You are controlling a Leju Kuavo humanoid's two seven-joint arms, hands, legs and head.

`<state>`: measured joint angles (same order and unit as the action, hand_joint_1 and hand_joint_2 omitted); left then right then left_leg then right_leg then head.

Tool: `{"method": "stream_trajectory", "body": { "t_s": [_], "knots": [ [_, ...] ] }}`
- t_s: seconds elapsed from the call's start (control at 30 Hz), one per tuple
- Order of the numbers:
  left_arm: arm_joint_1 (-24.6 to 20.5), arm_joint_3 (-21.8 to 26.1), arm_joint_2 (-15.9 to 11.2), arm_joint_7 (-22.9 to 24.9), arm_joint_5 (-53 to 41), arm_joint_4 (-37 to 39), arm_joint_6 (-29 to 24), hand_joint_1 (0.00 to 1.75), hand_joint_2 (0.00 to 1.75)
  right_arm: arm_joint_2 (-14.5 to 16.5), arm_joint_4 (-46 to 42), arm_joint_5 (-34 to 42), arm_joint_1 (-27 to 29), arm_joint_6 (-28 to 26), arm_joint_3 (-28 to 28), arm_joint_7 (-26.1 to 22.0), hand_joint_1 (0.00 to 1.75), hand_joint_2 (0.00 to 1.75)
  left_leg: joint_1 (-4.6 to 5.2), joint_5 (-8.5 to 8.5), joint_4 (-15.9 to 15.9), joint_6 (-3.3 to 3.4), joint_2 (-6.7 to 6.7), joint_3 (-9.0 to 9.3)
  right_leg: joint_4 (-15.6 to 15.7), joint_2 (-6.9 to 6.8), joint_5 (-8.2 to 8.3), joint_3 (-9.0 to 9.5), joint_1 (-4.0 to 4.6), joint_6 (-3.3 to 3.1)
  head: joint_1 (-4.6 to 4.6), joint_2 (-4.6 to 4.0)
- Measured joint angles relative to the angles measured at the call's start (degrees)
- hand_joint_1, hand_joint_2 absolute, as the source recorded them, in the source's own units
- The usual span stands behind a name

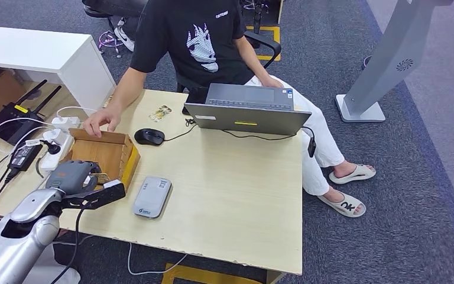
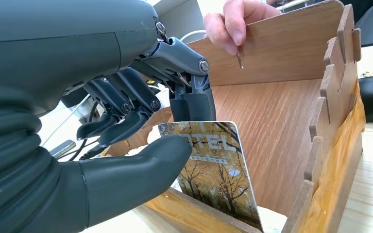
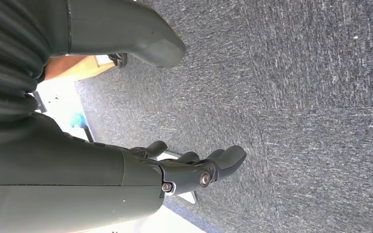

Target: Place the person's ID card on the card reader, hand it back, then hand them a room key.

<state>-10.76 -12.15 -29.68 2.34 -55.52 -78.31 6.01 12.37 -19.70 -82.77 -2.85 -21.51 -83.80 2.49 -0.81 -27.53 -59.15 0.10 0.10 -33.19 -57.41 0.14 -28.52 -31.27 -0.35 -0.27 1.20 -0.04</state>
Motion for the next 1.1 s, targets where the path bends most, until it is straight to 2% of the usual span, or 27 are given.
{"method": "stream_trajectory", "body": {
  "t_s": [0.47,0.6,0.7,0.83,1.1],
  "knots": [
    [0.3,-0.1,0.2,-0.5,0.2,0.7,-0.3,1.75,1.75,0.0,0.3,0.0,0.0,0.2,0.0,0.0,0.0,1.75,0.0,0.0,0.0,0.0,-0.01,0.0,0.0,-0.01,0.0,0.01,0.0,0.0,0.0,0.0],
    [-0.3,0.1,0.4,1.6,-0.4,1.5,-4.3,1.75,1.75,0.0,0.4,0.0,0.0,0.2,0.0,-0.1,0.0,1.75,-0.01,0.03,0.0,0.01,-0.02,0.0,0.0,-0.02,0.0,-0.07,0.0,0.0,0.0,0.0],
    [-4.2,0.9,1.1,5.1,-1.5,3.0,-7.7,1.75,1.75,-0.2,0.4,-0.3,-0.1,0.2,0.0,-0.4,0.0,1.75,-0.03,0.13,0.0,0.03,-0.12,-0.08,0.0,-0.15,0.04,-0.08,0.02,0.01,-0.01,-0.01],
    [-10.4,2.9,1.6,6.1,-3.5,4.8,-7.5,1.75,1.75,-0.4,0.4,-0.8,-0.3,0.1,0.0,-0.5,0.0,1.75,-0.02,0.18,0.0,-0.01,-0.12,-0.09,0.0,-0.14,0.12,-0.03,0.02,-0.02,-0.01,-0.01],
    [-15.9,5.4,2.8,6.5,-5.8,6.7,-6.9,1.75,1.75,-0.5,0.4,-1.1,-0.4,-0.1,0.0,0.0,0.0,1.75,-0.01,0.19,0.0,0.0,-0.05,-0.12,0.0,-0.06,0.15,-0.1,0.01,-0.05,-0.01,-0.01]
  ]
}}
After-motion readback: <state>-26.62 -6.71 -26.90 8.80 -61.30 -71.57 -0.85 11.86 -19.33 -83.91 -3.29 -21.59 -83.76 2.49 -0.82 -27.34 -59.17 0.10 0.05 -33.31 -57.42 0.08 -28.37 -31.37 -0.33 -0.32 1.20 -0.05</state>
